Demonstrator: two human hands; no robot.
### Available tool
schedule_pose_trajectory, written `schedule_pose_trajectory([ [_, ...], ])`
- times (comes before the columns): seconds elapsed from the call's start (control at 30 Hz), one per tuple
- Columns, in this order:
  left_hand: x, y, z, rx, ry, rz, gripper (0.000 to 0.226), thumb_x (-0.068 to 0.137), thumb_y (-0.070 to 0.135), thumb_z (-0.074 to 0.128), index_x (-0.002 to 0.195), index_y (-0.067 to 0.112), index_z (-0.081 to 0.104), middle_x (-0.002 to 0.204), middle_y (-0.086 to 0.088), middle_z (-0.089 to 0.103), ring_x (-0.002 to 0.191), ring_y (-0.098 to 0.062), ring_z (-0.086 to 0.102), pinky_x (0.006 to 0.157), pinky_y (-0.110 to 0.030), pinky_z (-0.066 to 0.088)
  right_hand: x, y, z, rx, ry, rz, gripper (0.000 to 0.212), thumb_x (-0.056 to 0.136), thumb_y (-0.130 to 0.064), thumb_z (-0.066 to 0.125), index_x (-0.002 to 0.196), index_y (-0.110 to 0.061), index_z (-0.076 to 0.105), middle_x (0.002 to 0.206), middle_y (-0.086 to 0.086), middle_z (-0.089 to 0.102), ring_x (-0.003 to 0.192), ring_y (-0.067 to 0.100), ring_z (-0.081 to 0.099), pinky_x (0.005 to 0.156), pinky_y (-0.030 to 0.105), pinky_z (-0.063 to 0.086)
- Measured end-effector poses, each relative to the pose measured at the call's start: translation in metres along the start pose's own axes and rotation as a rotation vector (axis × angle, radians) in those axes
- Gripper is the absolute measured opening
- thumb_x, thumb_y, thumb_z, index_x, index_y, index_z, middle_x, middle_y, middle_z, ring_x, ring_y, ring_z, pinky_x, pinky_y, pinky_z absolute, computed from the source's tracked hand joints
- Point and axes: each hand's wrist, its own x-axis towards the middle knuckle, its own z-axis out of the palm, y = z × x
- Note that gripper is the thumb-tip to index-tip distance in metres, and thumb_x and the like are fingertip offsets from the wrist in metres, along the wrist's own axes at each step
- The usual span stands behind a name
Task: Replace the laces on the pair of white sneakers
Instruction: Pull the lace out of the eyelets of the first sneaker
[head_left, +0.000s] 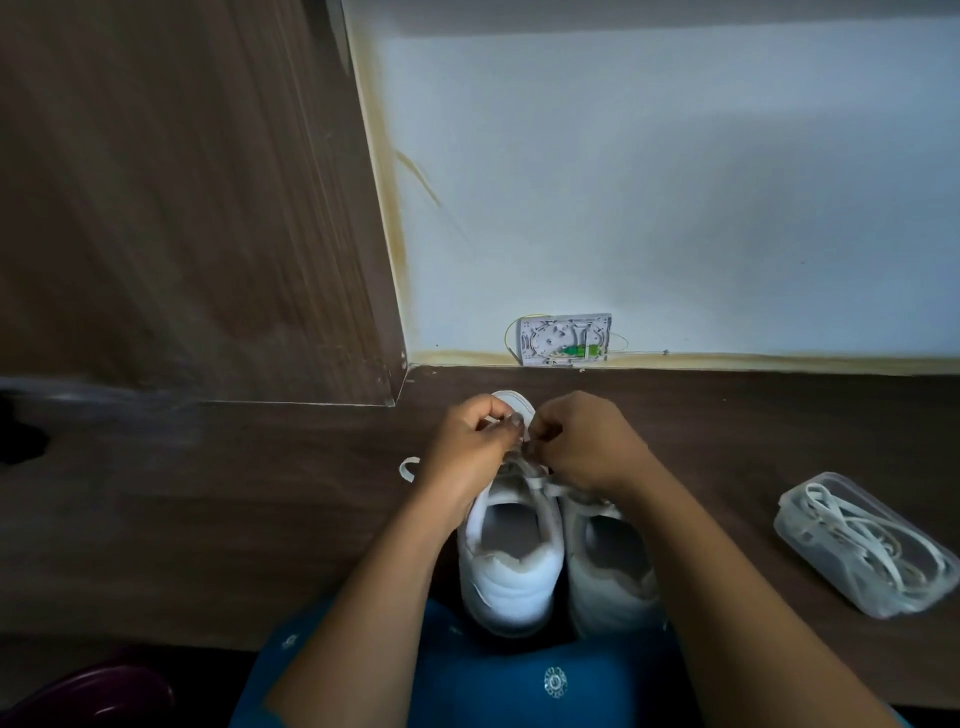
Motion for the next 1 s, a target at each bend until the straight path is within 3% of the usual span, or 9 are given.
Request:
schedule_pose_trajectory([
  [0.07,-0.002,0.001,-0.003,0.043,-0.091,-0.002,0.020,0.088,0.002,0.058,0.078,0.020,0.060,0.075,-0.004,0.062,0.067,-0.012,0.054,0.068,-0.027,0.045,0.000,-0.004,-0.001,-0.051,0.089,-0.044,0.013,0.083,-0.007,0.053,0.087,-0.003,0.064,0.088,0.015,0.066,0.088,0.031,0.060,0.069,0.033,0.043],
  [0.17,-0.002,-0.002,-0.005,0.150,-0.207,0.000,0.022,0.078,-0.004,0.064,0.086,0.017,0.064,0.086,-0.008,0.068,0.078,-0.015,0.059,0.078,-0.033,0.049,-0.002,-0.009,-0.001,-0.080,0.280,-0.144,0.011,0.088,-0.008,0.049,0.096,-0.005,0.056,0.093,0.018,0.064,0.088,0.037,0.058,0.068,0.036,0.041],
  [0.33,0.003,-0.001,-0.002,0.153,-0.113,0.067,0.018,0.060,-0.002,0.062,0.062,0.014,0.068,0.069,-0.012,0.069,0.067,-0.018,0.059,0.063,-0.041,0.051,-0.001,-0.011,0.006,0.128,0.401,-0.239,0.012,0.081,-0.002,0.055,0.090,-0.008,0.061,0.087,0.010,0.065,0.084,0.029,0.059,0.068,0.032,0.043],
  [0.5,-0.001,0.018,0.011,-0.176,0.011,0.038,0.040,0.074,-0.021,0.054,0.059,0.015,0.065,0.062,-0.008,0.061,0.061,-0.017,0.055,0.056,-0.025,0.045,-0.003,0.007,-0.010,0.334,0.090,0.001,0.015,0.075,-0.024,0.066,0.063,-0.015,0.065,0.059,-0.001,0.058,0.059,0.013,0.053,0.059,0.026,0.042],
  [0.6,-0.002,0.020,0.011,-0.299,0.020,0.018,0.028,0.083,-0.010,0.059,0.064,0.010,0.058,0.048,0.004,0.057,0.045,-0.006,0.051,0.047,-0.016,0.043,-0.004,0.012,-0.010,0.214,-0.036,-0.024,0.026,0.074,-0.020,0.071,0.051,-0.019,0.058,0.055,-0.001,0.054,0.055,0.013,0.050,0.058,0.028,0.040],
  [0.73,-0.003,0.017,0.002,-0.187,-0.097,-0.002,0.016,0.084,-0.002,0.062,0.072,0.009,0.062,0.065,-0.002,0.061,0.060,-0.009,0.056,0.060,-0.018,0.046,0.001,0.008,-0.004,0.016,0.145,-0.099,0.022,0.081,-0.014,0.067,0.060,-0.013,0.059,0.059,0.001,0.054,0.063,0.017,0.051,0.057,0.026,0.033],
  [0.87,-0.006,0.010,-0.003,0.048,-0.192,-0.081,0.020,0.061,0.006,0.066,0.080,-0.001,0.065,0.077,-0.019,0.063,0.072,-0.021,0.058,0.074,-0.037,0.051,0.002,0.004,-0.011,0.309,0.527,-0.091,0.028,0.086,-0.006,0.060,0.062,-0.018,0.051,0.051,-0.008,0.044,0.049,0.005,0.044,0.050,0.012,0.032],
  [0.93,-0.007,0.011,-0.001,0.144,-0.162,0.015,0.006,0.069,-0.001,0.068,0.066,-0.002,0.063,0.067,-0.015,0.057,0.068,-0.019,0.053,0.070,-0.038,0.046,-0.001,0.002,-0.013,0.312,0.465,-0.096,0.023,0.086,-0.010,0.062,0.065,-0.017,0.055,0.052,-0.008,0.046,0.049,0.003,0.044,0.049,0.012,0.031],
  [1.0,-0.003,0.013,0.003,0.158,-0.085,0.090,0.025,0.074,-0.013,0.062,0.056,0.005,0.064,0.063,-0.014,0.052,0.066,-0.018,0.048,0.065,-0.033,0.039,-0.004,0.006,-0.012,0.298,0.316,-0.067,0.020,0.080,-0.011,0.068,0.066,-0.021,0.058,0.061,-0.006,0.058,0.056,0.001,0.052,0.055,0.011,0.036],
])
